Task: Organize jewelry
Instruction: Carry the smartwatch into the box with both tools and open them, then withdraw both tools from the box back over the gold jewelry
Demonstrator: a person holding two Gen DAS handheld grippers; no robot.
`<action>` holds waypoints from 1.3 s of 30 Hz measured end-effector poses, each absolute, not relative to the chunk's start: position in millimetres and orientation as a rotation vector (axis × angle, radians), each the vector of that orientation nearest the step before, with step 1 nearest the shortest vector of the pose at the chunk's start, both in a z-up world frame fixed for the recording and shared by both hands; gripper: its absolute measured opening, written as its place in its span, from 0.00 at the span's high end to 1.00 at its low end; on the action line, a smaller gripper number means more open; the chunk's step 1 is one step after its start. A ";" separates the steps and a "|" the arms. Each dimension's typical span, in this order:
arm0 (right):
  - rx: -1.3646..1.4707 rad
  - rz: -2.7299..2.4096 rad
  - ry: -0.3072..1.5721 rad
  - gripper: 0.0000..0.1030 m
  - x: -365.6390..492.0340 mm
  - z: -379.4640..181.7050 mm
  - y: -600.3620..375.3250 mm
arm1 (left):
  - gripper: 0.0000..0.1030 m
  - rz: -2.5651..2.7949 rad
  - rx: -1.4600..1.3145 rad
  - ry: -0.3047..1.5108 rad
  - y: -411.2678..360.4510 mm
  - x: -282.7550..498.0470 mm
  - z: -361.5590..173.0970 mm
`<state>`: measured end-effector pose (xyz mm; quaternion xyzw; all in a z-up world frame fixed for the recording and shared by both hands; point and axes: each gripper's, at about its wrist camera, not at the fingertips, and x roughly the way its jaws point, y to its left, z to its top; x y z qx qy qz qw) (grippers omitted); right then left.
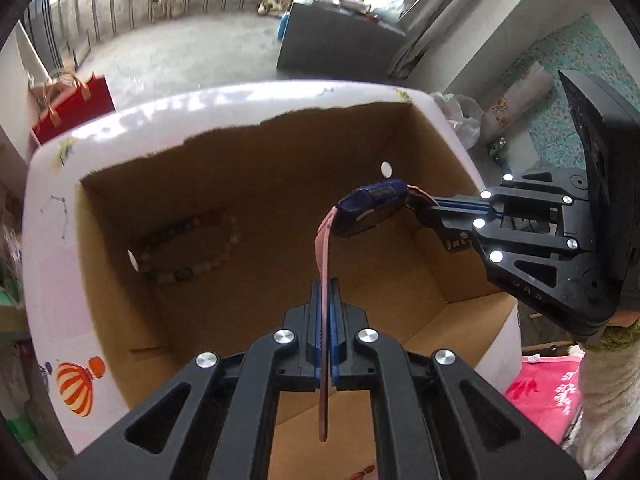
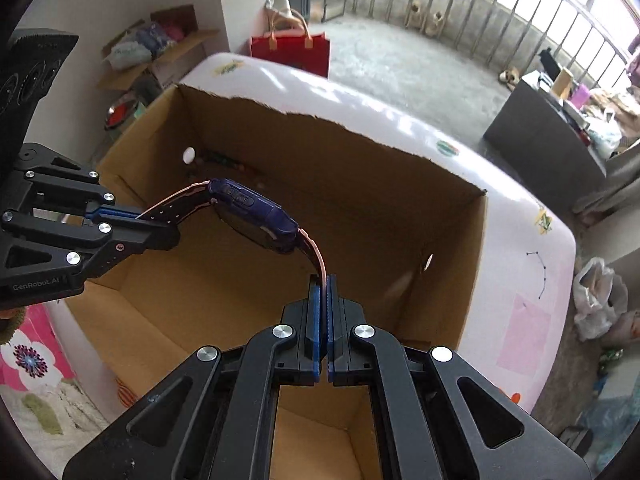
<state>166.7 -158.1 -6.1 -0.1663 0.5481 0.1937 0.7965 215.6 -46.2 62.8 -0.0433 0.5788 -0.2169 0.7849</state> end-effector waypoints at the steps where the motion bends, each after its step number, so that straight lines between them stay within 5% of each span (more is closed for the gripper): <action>1: -0.370 0.406 1.215 0.99 175.4 -13.6 -156.1 | 0.97 -0.463 -0.123 1.291 -45.4 225.4 53.6; 8: -0.498 0.320 1.290 0.94 200.5 -40.5 -150.9 | 0.96 -0.432 -0.195 1.458 -50.8 266.8 4.8; 13: -0.455 0.285 1.221 0.84 200.8 -28.0 -157.3 | 0.57 -0.336 -0.073 1.418 -56.2 270.0 3.1; 26: -0.229 0.283 0.957 0.63 134.5 61.1 -190.4 | 0.47 -0.353 -0.003 1.104 -46.5 192.0 99.6; 34: -0.069 0.344 0.686 0.24 -13.8 112.9 -207.7 | 0.17 -0.428 0.129 0.699 -27.8 36.4 159.6; 39: -0.018 0.332 0.764 0.14 -69.0 48.4 -200.6 | 0.10 -0.430 0.098 0.782 -28.7 -12.0 103.3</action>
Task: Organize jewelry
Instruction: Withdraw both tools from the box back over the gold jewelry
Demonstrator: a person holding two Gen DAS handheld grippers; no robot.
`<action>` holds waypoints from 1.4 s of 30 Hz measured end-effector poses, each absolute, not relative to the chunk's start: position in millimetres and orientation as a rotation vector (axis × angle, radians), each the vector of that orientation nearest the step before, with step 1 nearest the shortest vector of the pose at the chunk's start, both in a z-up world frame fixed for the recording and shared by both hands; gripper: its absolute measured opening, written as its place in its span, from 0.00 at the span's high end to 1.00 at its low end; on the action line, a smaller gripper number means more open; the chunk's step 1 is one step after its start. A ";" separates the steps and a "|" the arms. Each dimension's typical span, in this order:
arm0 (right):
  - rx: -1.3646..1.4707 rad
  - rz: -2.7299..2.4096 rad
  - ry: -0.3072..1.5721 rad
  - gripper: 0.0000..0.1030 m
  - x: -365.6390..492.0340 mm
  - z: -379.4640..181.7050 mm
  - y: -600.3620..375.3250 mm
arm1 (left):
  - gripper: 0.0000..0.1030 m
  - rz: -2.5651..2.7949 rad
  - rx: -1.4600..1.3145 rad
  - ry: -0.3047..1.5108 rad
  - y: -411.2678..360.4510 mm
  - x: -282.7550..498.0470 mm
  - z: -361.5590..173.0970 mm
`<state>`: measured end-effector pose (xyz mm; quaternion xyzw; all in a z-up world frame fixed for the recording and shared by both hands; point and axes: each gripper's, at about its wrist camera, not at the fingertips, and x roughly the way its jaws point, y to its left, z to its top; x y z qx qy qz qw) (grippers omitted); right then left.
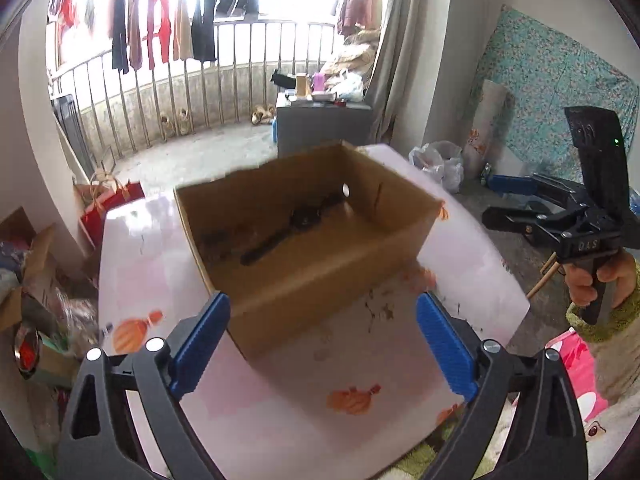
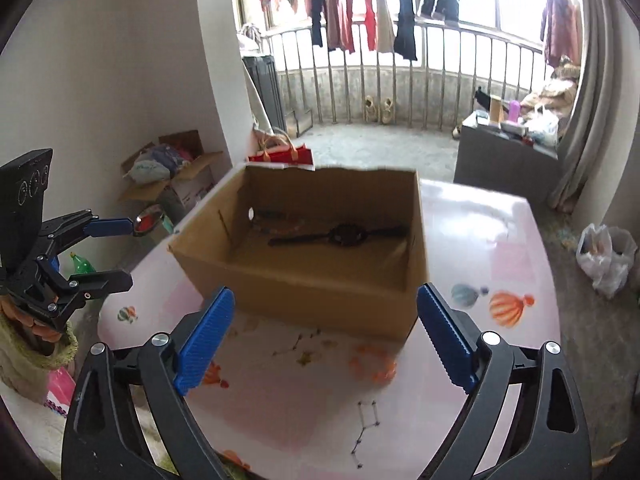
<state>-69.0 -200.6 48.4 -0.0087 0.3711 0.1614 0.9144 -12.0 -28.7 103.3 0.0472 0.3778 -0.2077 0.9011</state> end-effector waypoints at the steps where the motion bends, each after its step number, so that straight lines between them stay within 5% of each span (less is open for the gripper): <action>1: -0.024 0.304 0.797 0.14 -73.5 27.3 -194.8 | 0.10 -0.405 0.092 0.826 -31.3 -13.4 82.6; 6: 0.024 0.235 0.958 0.14 -88.4 -55.6 -175.4 | 0.11 -0.272 0.104 1.006 -41.6 -6.9 -6.8; 11: 0.032 0.156 1.010 0.14 -87.0 -86.8 -165.2 | 0.10 -0.176 0.128 1.042 -41.2 -1.1 -39.2; 16: -0.025 0.105 1.022 0.12 -88.3 -99.3 -156.7 | 0.04 -0.141 0.102 1.008 -40.2 -1.8 -47.4; 42: -0.014 0.072 0.985 0.08 -92.0 -104.0 -156.4 | 0.04 -0.177 0.104 0.948 -39.6 -6.6 -41.9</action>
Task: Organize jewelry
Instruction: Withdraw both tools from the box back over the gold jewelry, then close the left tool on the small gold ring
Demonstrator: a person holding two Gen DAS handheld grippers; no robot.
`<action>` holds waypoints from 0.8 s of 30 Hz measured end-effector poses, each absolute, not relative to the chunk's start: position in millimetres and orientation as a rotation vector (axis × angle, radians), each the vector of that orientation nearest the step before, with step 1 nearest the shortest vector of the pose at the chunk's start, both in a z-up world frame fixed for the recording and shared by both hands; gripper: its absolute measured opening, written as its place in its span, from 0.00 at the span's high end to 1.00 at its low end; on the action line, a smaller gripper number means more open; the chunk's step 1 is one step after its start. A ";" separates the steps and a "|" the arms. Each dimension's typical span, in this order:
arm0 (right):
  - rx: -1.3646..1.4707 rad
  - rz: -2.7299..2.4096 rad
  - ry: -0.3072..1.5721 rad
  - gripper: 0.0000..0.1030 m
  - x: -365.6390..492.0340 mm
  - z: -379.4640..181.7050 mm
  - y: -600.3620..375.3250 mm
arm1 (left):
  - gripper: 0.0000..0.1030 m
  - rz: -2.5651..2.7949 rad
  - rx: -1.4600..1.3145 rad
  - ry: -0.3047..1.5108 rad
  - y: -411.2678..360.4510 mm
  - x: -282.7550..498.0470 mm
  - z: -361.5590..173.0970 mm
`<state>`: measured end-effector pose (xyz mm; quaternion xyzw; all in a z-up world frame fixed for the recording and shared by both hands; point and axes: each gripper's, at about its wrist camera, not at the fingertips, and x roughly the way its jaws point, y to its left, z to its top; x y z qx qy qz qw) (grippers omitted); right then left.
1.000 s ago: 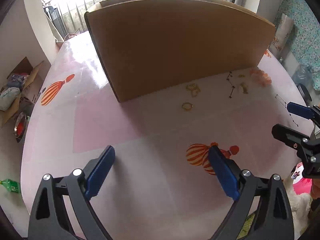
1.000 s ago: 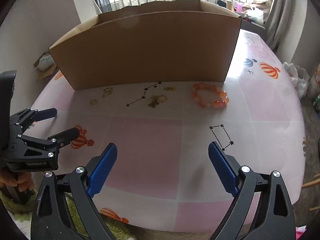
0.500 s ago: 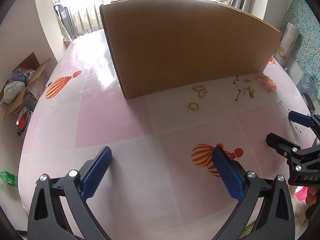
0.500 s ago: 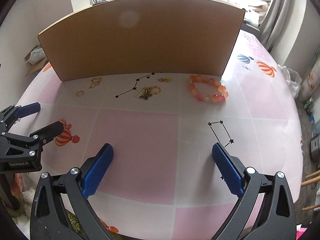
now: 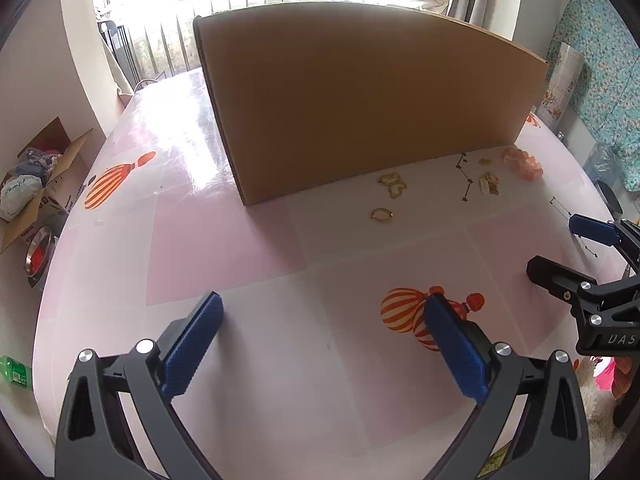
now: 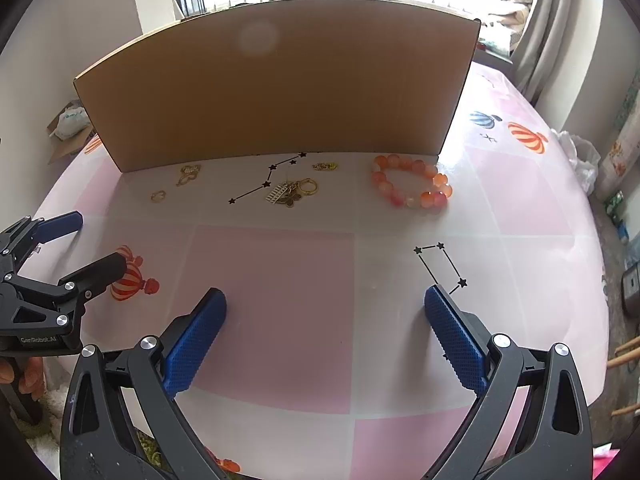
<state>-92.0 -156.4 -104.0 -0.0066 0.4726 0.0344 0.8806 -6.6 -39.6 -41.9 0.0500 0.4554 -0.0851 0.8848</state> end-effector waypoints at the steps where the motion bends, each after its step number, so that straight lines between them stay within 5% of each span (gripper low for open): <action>1: -0.010 0.074 0.986 0.08 -91.2 -103.7 -156.0 | 0.04 -0.179 0.105 0.945 -39.1 -6.4 -42.4; 8: 0.074 0.145 0.883 0.09 -89.1 -88.9 -160.3 | 0.04 -0.197 0.112 0.931 -38.6 -3.6 -43.6; 19: 0.084 0.254 0.845 0.46 -67.8 -91.0 -154.2 | 0.05 -0.183 0.105 0.942 -36.5 0.9 -41.6; 24: 0.078 0.285 0.836 0.51 -65.0 -90.6 -152.2 | 0.14 -0.191 0.090 0.850 -42.6 1.3 -30.7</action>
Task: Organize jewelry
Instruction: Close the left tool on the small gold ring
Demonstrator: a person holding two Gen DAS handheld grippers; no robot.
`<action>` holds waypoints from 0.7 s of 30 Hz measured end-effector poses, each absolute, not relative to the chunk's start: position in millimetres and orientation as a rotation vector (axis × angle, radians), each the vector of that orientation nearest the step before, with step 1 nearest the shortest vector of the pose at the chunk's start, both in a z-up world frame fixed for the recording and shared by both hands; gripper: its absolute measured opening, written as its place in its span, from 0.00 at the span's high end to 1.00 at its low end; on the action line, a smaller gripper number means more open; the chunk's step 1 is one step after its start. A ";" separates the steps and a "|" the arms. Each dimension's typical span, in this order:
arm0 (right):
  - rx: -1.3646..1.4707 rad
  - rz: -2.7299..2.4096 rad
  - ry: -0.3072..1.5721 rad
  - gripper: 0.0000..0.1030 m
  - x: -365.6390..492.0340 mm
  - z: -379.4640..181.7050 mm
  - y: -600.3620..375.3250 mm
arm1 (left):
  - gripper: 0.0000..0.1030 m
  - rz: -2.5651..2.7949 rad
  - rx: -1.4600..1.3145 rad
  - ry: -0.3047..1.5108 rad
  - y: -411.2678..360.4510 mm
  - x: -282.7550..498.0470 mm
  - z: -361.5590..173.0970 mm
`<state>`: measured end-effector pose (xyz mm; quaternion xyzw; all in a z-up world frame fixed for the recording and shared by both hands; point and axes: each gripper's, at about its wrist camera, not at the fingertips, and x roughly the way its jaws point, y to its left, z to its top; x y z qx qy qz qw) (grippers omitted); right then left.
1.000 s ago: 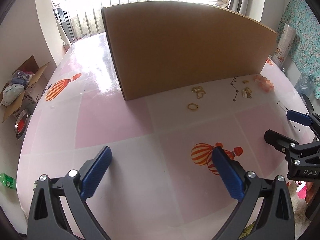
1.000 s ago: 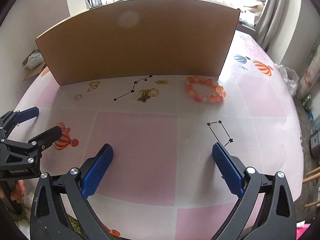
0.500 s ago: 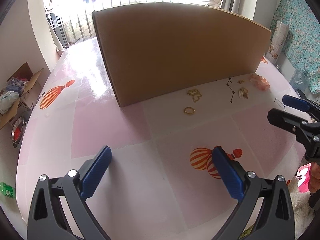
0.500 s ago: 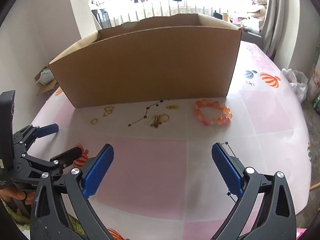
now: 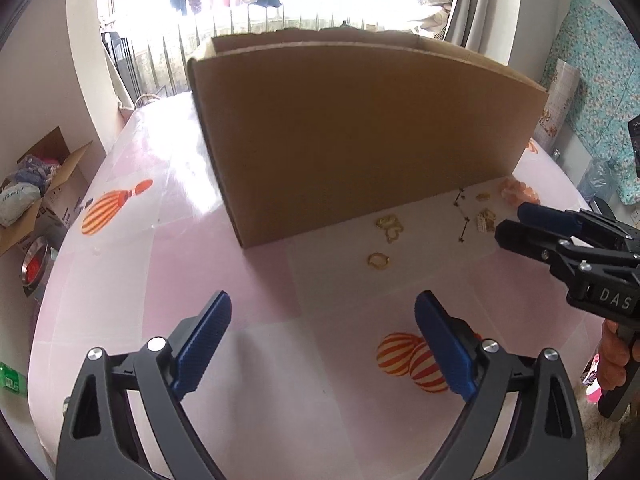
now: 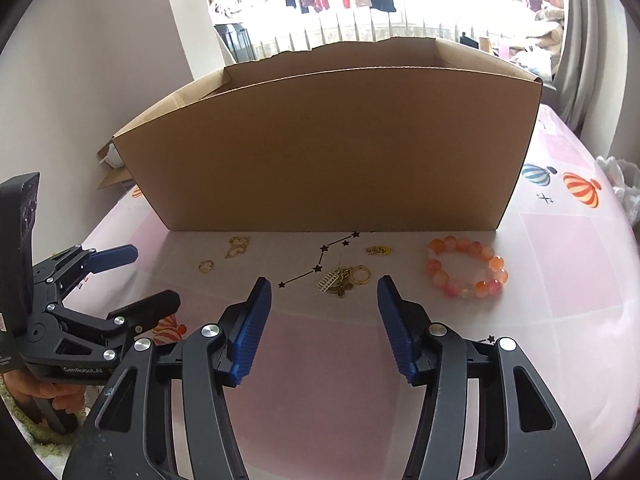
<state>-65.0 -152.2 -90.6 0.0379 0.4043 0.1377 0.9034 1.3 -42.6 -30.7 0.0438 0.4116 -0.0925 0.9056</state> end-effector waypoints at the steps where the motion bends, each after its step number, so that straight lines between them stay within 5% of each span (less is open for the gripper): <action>1: 0.083 0.290 0.835 0.51 -64.0 -90.7 -152.6 | 0.18 -0.201 0.108 0.832 -46.9 1.7 -28.2; 13: 0.122 0.292 0.866 0.53 -55.6 -99.1 -155.3 | 0.77 -0.311 0.227 0.868 -75.8 22.7 -33.9; 21: 0.140 0.287 0.866 0.53 -54.8 -101.4 -158.3 | 0.86 -0.324 0.211 0.879 -79.5 26.9 -36.4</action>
